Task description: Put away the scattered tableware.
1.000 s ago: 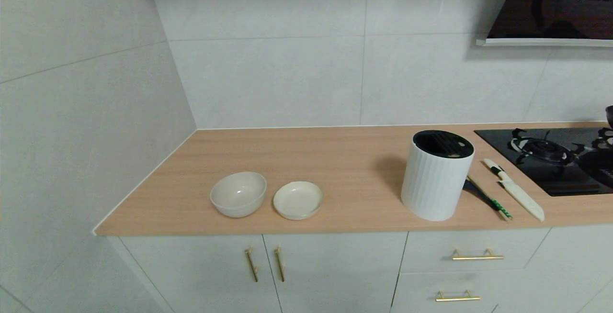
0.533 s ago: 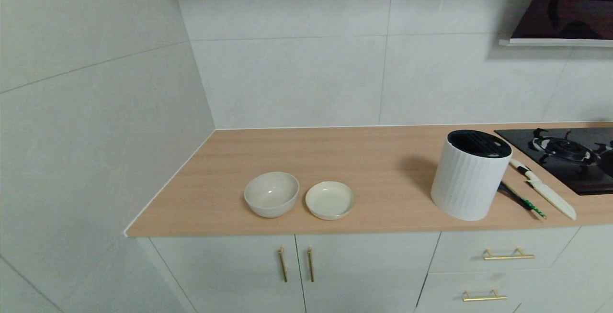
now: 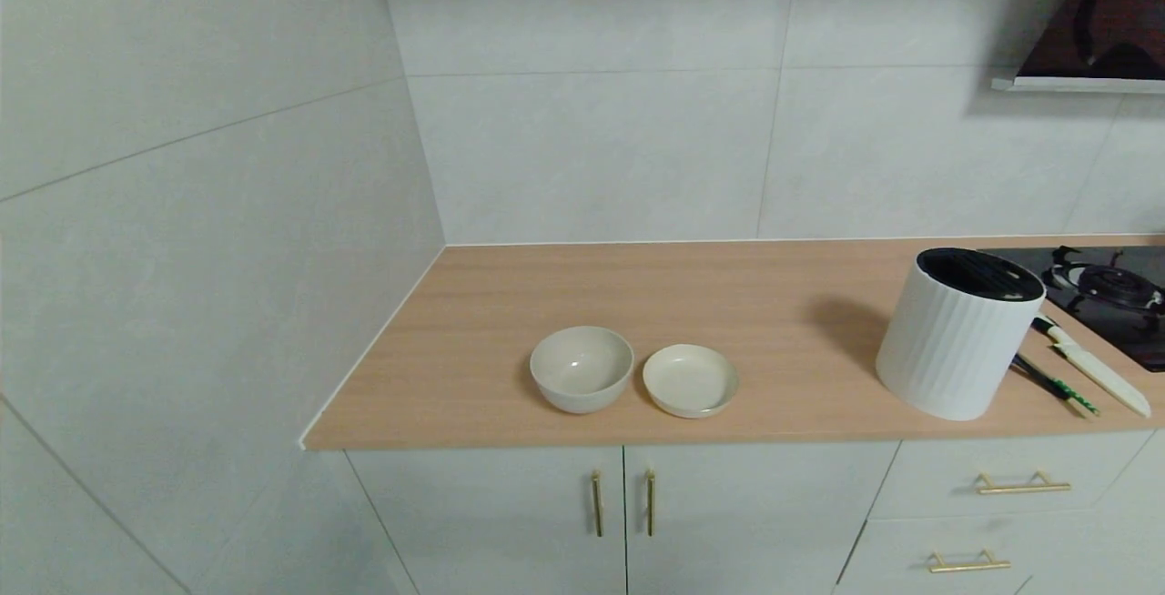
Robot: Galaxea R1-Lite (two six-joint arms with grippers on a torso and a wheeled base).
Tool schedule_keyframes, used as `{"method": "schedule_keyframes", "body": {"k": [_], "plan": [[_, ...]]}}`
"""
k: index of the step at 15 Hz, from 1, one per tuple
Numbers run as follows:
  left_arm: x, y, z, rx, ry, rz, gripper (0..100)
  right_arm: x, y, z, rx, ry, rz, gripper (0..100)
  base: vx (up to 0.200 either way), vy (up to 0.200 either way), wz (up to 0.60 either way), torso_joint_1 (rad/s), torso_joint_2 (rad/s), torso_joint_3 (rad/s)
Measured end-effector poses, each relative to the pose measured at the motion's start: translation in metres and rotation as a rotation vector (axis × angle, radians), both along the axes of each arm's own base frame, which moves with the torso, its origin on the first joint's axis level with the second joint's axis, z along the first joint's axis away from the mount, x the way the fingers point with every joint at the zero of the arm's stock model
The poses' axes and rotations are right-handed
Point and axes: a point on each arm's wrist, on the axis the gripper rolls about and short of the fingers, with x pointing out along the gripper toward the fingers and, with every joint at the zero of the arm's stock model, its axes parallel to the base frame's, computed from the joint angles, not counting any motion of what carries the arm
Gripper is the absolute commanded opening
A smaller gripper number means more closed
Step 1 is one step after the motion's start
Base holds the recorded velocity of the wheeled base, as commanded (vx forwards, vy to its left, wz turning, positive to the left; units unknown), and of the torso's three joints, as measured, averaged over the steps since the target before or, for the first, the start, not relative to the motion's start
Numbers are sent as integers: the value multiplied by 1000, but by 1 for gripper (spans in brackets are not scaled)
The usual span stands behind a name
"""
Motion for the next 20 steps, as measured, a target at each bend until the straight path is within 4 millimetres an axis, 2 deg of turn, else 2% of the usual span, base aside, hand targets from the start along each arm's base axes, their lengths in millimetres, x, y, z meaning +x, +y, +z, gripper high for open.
{"method": "schedule_keyframes", "body": {"k": [12,20], "plan": [[0,0,0,0,-2,-1,100,0,0,0,0,0,0,100,0,0,0,-7,12,6],[0,0,0,0,-1,0,100,0,0,0,0,0,0,100,0,0,0,-206,455,238]]}}
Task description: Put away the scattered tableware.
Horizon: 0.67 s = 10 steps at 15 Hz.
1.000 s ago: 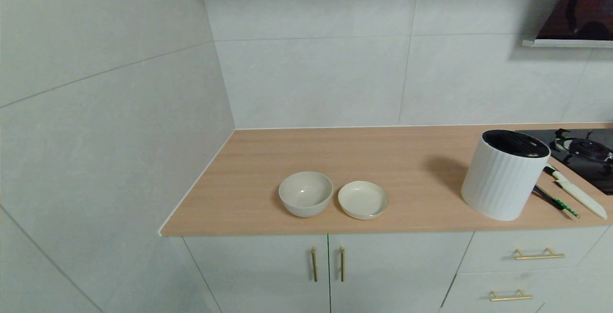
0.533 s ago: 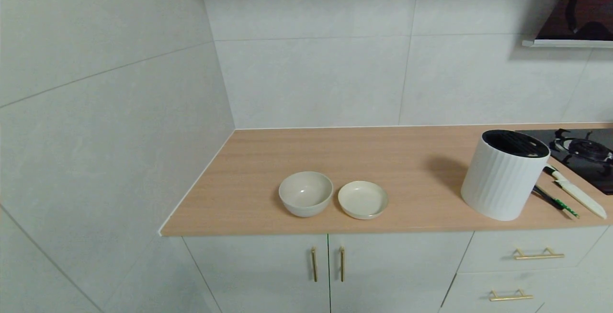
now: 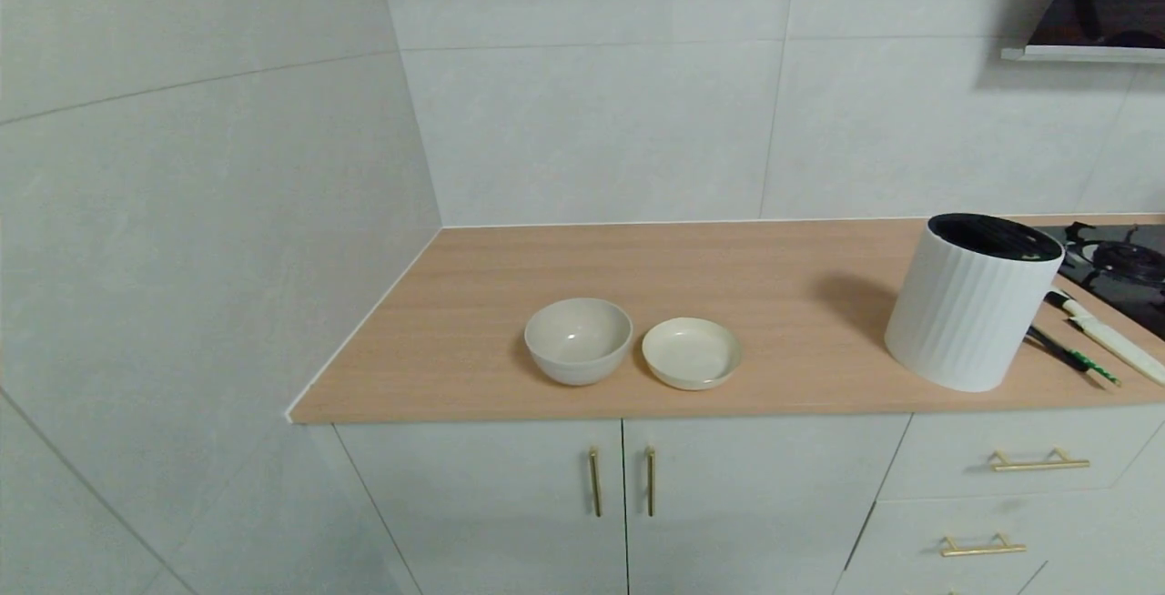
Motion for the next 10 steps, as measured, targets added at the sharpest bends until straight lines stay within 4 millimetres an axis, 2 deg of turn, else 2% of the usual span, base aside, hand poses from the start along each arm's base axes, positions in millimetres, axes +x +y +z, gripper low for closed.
{"method": "schedule_keyframes", "body": {"k": [10], "plan": [[0,0,0,0,0,0,100,0,0,0,0,0,0,100,0,0,0,-235,530,293]]}}
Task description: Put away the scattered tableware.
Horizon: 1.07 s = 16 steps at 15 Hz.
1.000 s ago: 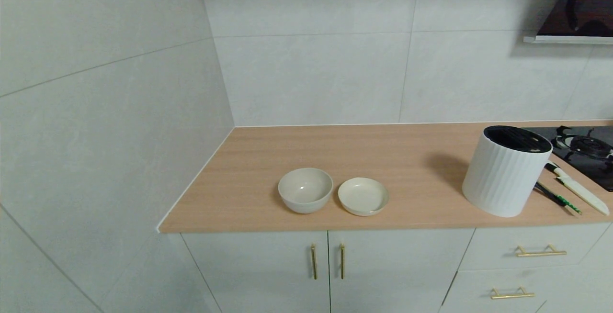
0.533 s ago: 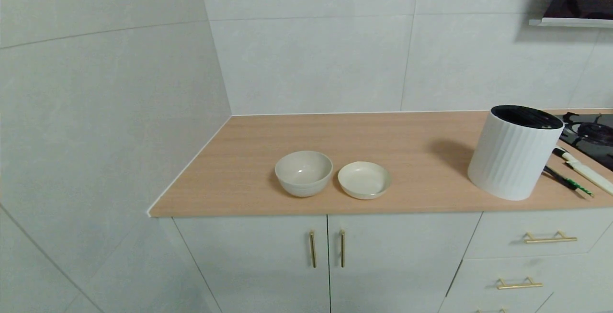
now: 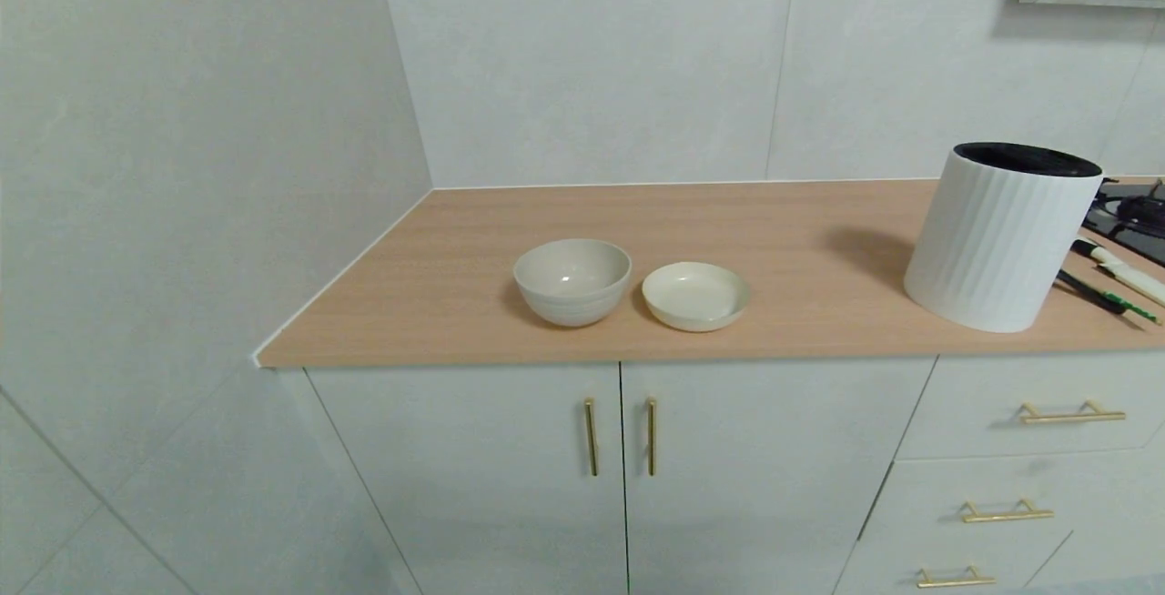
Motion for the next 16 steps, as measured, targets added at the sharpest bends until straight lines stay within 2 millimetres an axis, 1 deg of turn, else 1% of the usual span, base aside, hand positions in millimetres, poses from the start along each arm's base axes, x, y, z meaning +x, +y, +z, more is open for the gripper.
{"method": "schedule_keyframes", "body": {"k": [9,16], "plan": [[0,0,0,0,-1,0,100,0,0,0,0,0,0,100,0,0,0,-190,484,284],[0,0,0,0,0,0,100,0,0,0,0,0,0,100,0,0,0,-141,445,300]]}}
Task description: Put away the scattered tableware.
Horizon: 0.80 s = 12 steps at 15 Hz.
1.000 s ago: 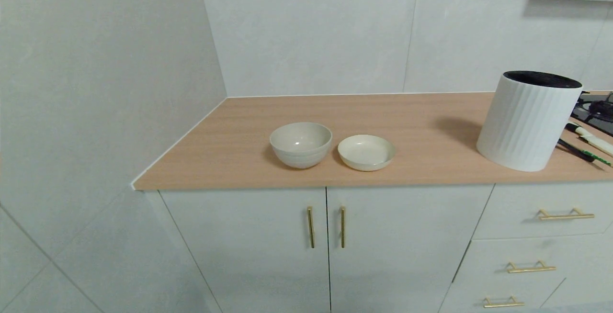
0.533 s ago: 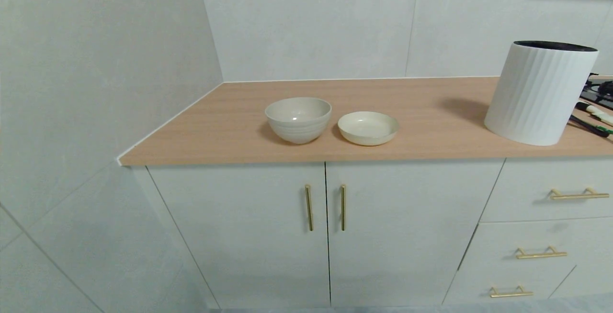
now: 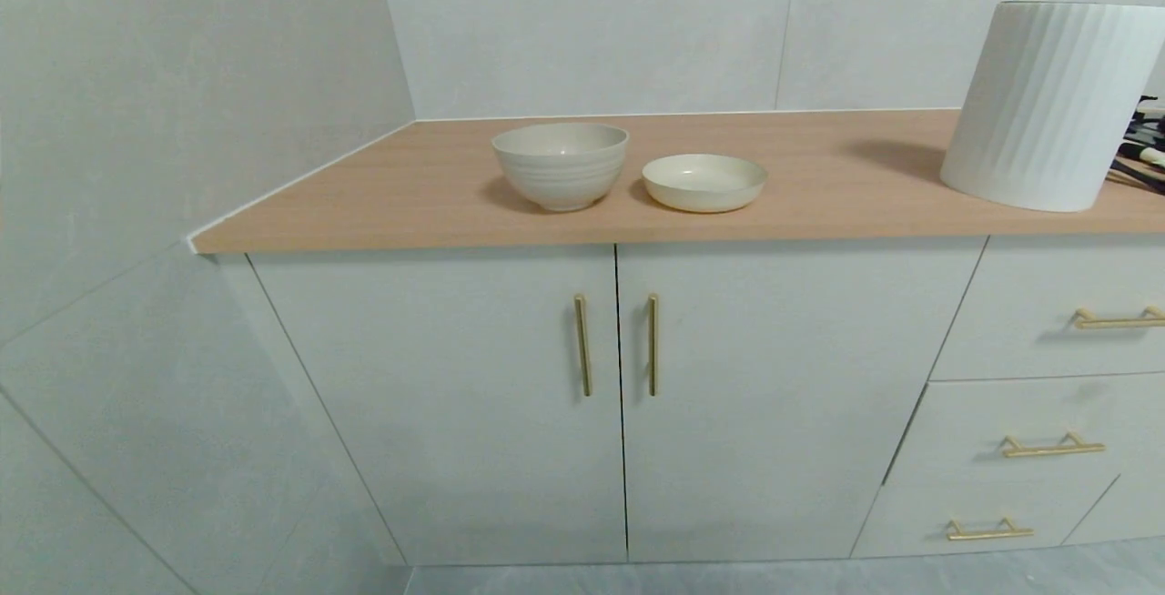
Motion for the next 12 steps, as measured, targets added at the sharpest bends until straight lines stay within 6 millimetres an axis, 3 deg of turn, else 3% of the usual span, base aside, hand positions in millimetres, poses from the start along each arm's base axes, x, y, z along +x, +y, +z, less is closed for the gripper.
{"method": "schedule_keyframes", "body": {"k": [12], "plan": [[0,0,0,-1,0,0,100,0,0,0,2,0,-2,100,0,0,0,-8,34,23]]}}
